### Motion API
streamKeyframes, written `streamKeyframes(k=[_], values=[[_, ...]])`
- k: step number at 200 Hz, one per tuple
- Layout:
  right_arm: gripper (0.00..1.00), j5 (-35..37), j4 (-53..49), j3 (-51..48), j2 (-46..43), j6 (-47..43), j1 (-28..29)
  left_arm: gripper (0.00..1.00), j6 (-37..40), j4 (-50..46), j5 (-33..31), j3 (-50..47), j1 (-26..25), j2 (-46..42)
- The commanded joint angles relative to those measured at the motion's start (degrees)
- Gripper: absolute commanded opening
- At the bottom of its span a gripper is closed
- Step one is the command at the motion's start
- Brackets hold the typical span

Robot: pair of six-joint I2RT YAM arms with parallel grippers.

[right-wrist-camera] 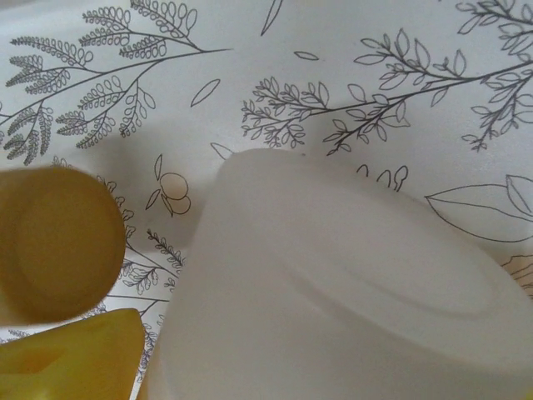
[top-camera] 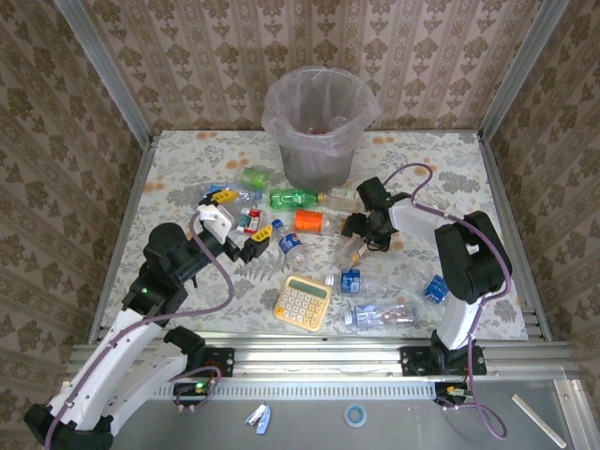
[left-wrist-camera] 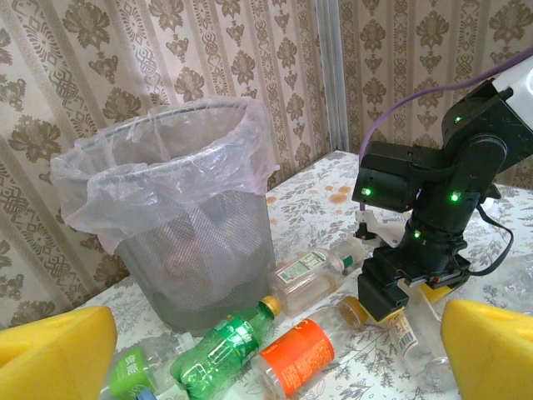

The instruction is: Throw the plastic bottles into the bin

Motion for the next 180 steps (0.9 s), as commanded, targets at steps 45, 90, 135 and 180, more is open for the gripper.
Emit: streamKeyframes(k=[45, 90, 135, 180], values=[[0.70, 1.8, 2.0, -1.0, -0.2, 1.7, -0.9, 1.00, 1.3, 0.9, -0.4, -0.5, -0.2, -0.4], [0.66, 3.8, 1.5, -1.4, -3.3, 1.3, -1.7, 1.00, 1.4, 0.8, -0.4, -0.5, -0.3, -0.4], [0.63, 5.0, 1.7, -2.0, -4.9, 0.4, -3.1, 1.00, 1.6, 0.7, -0.6, -0.5, -0.4, -0.3], [0.62, 5.5, 3.1, -2.4, -8.0, 0.0, -5.1, 1.00, 1.7, 0.7, -0.7, -0.6, -0.4, -0.2]])
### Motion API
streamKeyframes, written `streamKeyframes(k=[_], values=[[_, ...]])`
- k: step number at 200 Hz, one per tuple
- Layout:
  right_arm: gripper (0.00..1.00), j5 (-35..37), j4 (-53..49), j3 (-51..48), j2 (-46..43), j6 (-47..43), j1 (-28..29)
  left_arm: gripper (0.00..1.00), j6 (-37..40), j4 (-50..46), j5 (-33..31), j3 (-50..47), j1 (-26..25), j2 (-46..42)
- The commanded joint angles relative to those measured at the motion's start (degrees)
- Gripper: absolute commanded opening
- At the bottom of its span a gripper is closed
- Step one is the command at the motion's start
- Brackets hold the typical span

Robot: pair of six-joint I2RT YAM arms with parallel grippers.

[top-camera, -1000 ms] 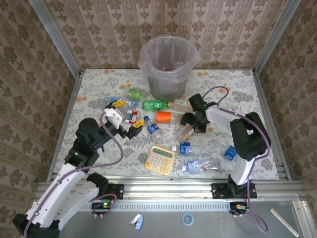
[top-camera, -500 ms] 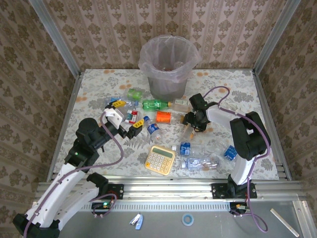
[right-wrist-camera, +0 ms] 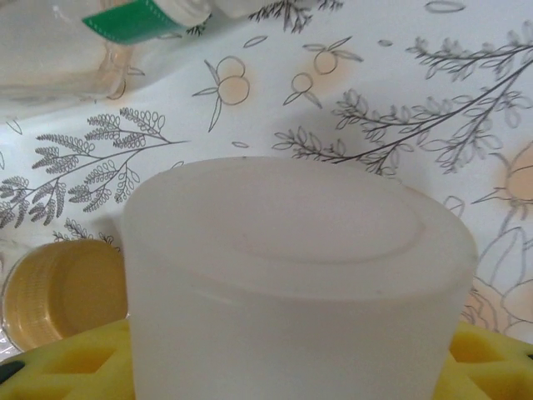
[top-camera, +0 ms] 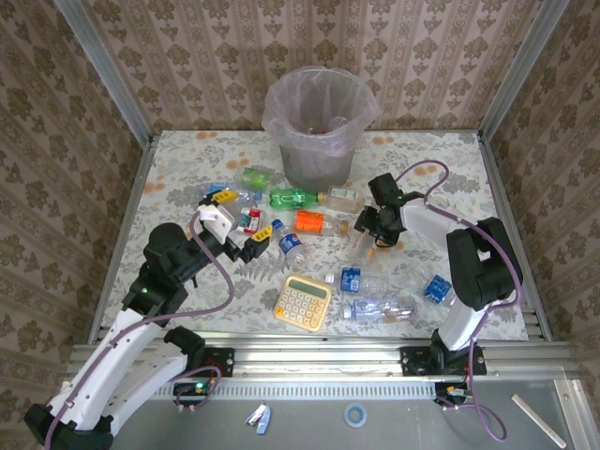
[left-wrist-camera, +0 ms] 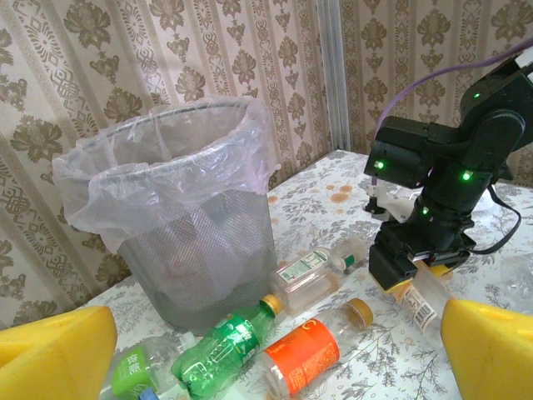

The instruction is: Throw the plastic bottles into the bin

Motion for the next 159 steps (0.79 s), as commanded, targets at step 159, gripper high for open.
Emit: streamKeyframes(k=[159], values=[[0.57, 7.7, 1.3, -0.6, -27.4, -7.4, -5.8, 1.00, 0.6, 2.5, 0.6, -1.5, -0.4, -0.3]])
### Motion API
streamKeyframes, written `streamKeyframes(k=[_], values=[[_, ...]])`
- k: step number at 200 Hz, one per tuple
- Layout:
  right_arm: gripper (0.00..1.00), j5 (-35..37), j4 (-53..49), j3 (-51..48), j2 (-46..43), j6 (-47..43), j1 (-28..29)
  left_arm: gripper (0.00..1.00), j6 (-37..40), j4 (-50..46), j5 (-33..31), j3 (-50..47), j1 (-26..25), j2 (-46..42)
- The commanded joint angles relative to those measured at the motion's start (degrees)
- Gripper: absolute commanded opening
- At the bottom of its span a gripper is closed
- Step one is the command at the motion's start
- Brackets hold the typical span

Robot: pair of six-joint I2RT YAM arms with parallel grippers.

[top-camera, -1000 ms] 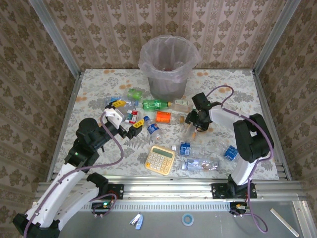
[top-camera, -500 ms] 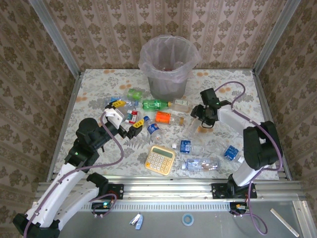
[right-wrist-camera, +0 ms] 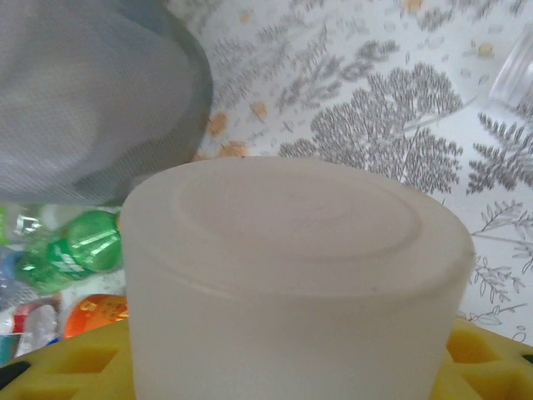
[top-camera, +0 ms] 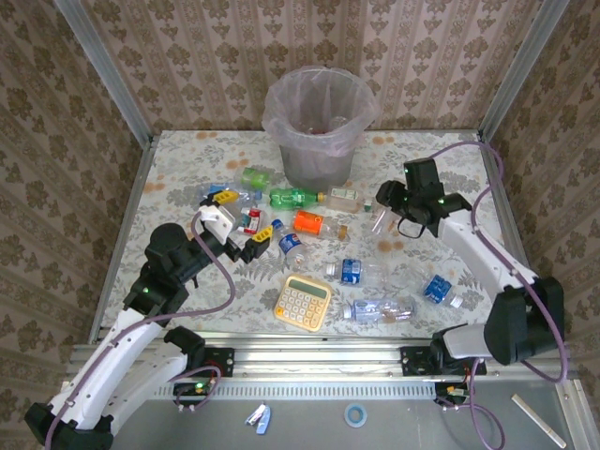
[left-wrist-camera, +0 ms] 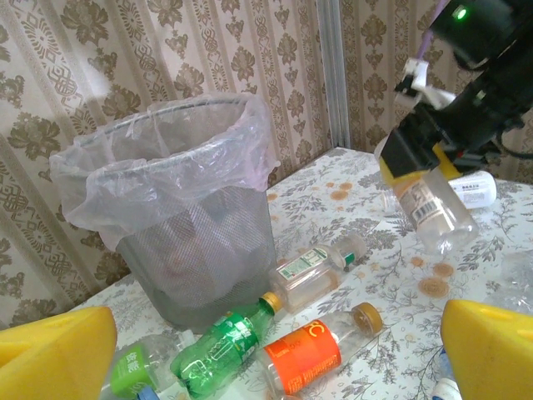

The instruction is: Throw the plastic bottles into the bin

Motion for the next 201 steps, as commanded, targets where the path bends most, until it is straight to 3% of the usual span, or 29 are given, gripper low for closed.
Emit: streamKeyframes(k=[1, 82, 120, 201], values=[[0.57, 3.3, -0.7, 0.3, -5.4, -2.6, -0.9, 1.00, 0.5, 1.9, 0.6, -0.8, -0.4, -0.4], [0.54, 6.3, 3.9, 10.1, -18.0, -6.9, -1.5, 1.00, 1.0, 2.1, 0.0, -1.1, -0.3, -0.3], [0.52, 10.5, 11.6, 13.7, -21.7, -7.1, -1.5, 1.00, 1.2, 2.0, -0.5, -1.3, -0.3, -0.4], [0.48, 12.4, 31.8, 18.3, -18.8, -7.8, -1.5, 1.00, 1.6, 2.0, -0.9, -1.3, -0.3, -0.1]])
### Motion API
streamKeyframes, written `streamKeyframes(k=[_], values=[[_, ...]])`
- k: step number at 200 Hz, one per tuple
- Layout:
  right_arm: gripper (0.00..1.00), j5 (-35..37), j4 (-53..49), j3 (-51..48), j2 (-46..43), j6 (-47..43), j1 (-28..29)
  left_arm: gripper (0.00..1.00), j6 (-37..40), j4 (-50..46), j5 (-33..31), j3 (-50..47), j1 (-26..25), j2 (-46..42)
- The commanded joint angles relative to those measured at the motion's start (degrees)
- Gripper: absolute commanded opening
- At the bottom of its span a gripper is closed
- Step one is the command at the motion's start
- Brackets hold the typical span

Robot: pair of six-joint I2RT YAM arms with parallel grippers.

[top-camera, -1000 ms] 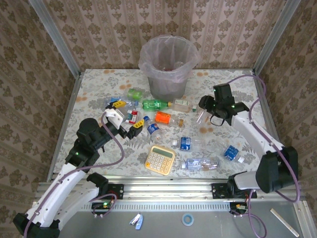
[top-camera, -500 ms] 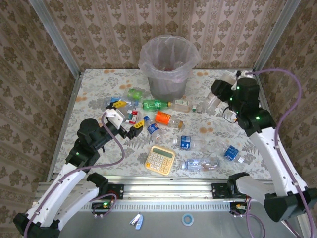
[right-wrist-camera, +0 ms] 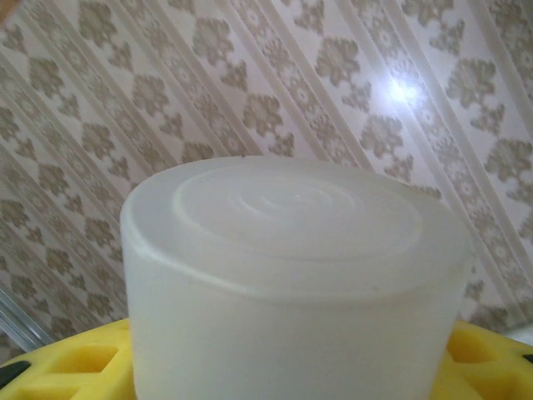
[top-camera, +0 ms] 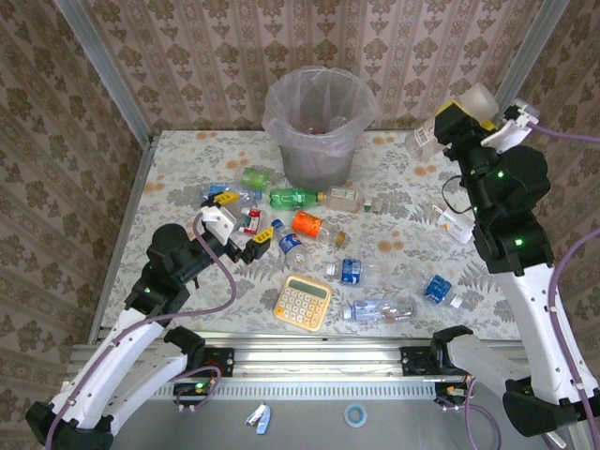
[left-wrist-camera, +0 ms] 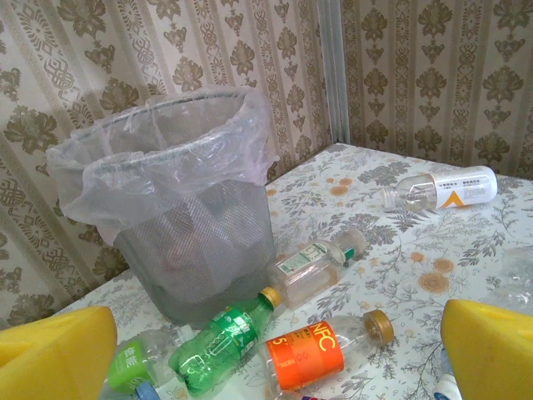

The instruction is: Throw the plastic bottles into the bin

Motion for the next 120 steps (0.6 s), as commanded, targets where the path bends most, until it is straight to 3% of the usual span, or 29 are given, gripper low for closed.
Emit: streamKeyframes(k=[1, 70, 104, 120], values=[[0.48, 2.5, 11.1, 2.2, 1.8, -0.6, -0.2, 1.00, 1.5, 1.6, -0.8, -0.5, -0.3, -0.1], [0.47, 3.6, 25.9, 7.6, 14.8, 2.4, -0.1, 1.00, 2.2, 1.1, -1.8, -0.5, -0.3, -0.1], [0.46, 3.3, 27.1, 14.2, 25.9, 3.9, 0.6, 1.00, 2.5, 0.9, -2.5, -0.6, -0.4, -0.1], [0.46, 2.5, 22.7, 21.2, 33.5, 4.1, 1.2, 1.00, 2.6, 0.9, -2.8, -0.7, -0.3, 0.0]])
